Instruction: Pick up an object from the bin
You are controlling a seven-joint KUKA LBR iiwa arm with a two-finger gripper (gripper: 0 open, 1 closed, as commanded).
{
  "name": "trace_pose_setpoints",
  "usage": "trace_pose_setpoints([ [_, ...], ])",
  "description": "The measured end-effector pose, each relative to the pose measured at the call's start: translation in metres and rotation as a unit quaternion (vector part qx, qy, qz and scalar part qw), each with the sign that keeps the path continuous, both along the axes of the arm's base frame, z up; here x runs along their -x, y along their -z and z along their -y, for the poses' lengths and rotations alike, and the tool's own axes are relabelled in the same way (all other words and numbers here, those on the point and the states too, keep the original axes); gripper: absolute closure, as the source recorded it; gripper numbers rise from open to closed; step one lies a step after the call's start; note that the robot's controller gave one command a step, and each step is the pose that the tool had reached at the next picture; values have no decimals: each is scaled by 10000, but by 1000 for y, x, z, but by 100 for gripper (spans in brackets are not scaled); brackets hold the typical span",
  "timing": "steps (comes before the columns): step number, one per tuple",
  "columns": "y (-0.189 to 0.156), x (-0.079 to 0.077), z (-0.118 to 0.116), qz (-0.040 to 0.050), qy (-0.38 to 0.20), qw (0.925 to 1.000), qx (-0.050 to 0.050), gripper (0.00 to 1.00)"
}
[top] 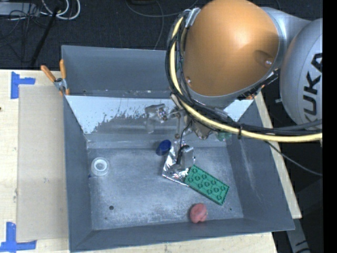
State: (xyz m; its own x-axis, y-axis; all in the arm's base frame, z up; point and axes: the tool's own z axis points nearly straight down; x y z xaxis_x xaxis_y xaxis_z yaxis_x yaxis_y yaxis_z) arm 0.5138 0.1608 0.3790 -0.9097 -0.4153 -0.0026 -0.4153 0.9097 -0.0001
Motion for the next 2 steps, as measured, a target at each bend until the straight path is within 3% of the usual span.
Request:
trace_pose_setpoints([
  [1,74,16,102,-42,-770,9970,17,0],
  [2,241,-4,113,-60,-901,9959,4,0],
])
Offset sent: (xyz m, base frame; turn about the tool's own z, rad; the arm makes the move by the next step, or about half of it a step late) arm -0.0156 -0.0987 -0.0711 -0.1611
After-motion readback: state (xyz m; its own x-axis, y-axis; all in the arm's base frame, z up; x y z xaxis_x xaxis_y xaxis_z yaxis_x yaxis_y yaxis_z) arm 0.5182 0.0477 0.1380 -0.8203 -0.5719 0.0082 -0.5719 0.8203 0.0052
